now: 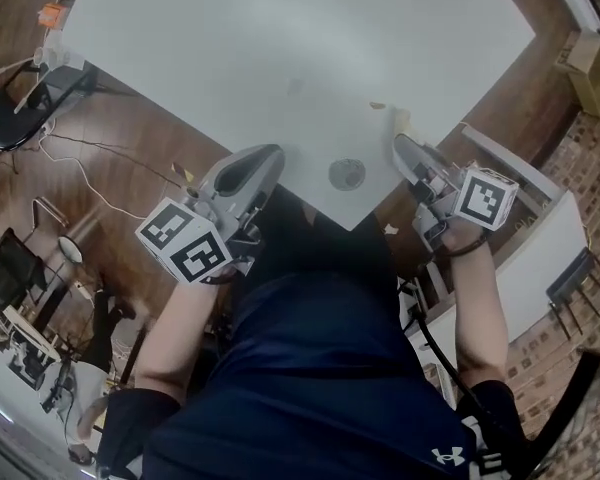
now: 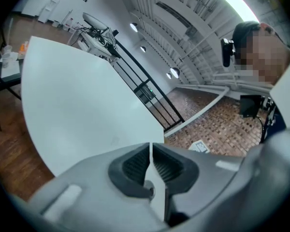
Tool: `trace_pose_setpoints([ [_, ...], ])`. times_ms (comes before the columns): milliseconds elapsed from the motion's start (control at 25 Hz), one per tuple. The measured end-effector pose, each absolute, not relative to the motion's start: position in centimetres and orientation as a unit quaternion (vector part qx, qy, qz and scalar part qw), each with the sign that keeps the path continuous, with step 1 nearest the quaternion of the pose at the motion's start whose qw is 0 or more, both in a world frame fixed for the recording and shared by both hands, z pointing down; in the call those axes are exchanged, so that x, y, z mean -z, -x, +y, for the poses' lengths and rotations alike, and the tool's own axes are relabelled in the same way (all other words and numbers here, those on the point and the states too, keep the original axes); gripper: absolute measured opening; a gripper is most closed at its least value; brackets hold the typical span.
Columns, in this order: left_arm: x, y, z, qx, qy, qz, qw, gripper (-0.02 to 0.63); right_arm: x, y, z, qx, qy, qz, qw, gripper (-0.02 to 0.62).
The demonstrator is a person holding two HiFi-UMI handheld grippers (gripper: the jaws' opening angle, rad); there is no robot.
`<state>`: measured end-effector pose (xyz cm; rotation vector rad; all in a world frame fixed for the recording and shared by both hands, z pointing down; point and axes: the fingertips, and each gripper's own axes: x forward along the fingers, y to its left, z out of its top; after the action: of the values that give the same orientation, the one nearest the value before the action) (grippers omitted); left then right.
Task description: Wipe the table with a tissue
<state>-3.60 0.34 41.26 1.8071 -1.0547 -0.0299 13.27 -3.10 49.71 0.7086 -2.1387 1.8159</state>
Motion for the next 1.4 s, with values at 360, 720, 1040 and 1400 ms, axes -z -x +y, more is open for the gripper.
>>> trace_pose_setpoints([
  [360,-43.7,5.3,-0.1,0.03,-0.728,-0.453,0.513,0.018,-51.3,-14.5,-4.0,-0.63,-0.251,-0.716,0.166,0.014],
  [720,-45.3,6.2,0.4,0.052,-0.712,-0.457,0.531,0.018,-52.3,-14.3,-4.0,-0.63,-0.231,-0.7,0.245,0.014],
  [1040,-45.6,7.6,0.2,0.072,-0.703,-0.466,0.532,0.018,-53.2,-14.1,-4.3,-0.632,-0.225,-0.689,0.275,0.014],
  [1400,-45.8,8.7,0.3,0.076,-0.698,-0.468,0.537,0.018,-53.7,-13.9,-4.4,-0.636,-0.208,-0.679,0.303,0.014],
])
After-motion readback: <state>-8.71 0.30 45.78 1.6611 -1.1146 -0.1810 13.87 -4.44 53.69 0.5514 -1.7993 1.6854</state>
